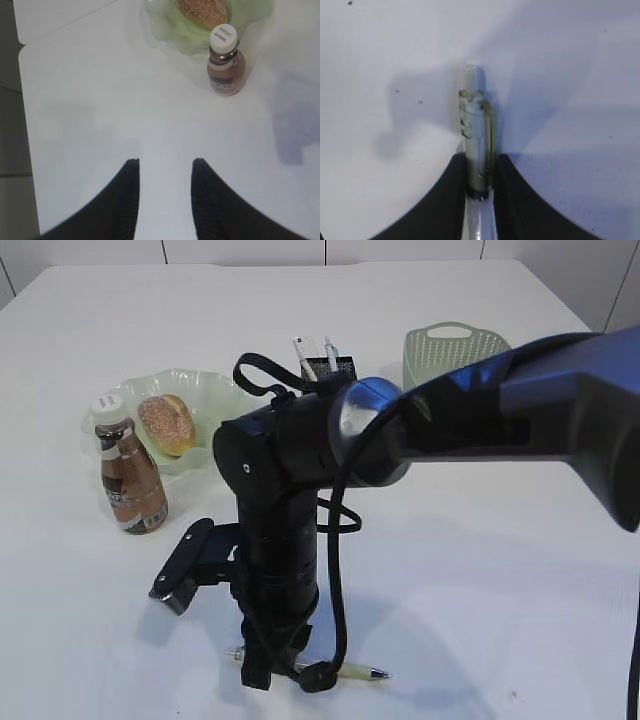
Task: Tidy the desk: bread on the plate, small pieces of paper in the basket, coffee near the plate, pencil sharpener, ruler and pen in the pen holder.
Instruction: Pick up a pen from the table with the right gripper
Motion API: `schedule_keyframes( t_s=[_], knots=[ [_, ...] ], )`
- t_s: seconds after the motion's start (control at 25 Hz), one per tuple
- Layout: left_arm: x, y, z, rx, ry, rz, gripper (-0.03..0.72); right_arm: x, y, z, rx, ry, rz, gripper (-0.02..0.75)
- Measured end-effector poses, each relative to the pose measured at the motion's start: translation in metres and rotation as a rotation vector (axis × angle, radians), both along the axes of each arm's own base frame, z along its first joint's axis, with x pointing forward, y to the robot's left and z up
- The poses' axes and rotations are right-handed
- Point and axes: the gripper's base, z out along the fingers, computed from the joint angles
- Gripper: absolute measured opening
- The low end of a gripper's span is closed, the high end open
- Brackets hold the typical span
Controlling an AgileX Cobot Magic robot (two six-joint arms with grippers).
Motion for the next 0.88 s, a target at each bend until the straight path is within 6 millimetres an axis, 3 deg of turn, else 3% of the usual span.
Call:
schedule_keyframes(
  t_s=[0.88],
  knots=[
    [0.0, 0.0, 0.0, 0.0, 0.0, 0.0, 0.242, 0.004, 0.002, 0.01, -0.09, 0.037, -0.365, 0.143]
  ],
)
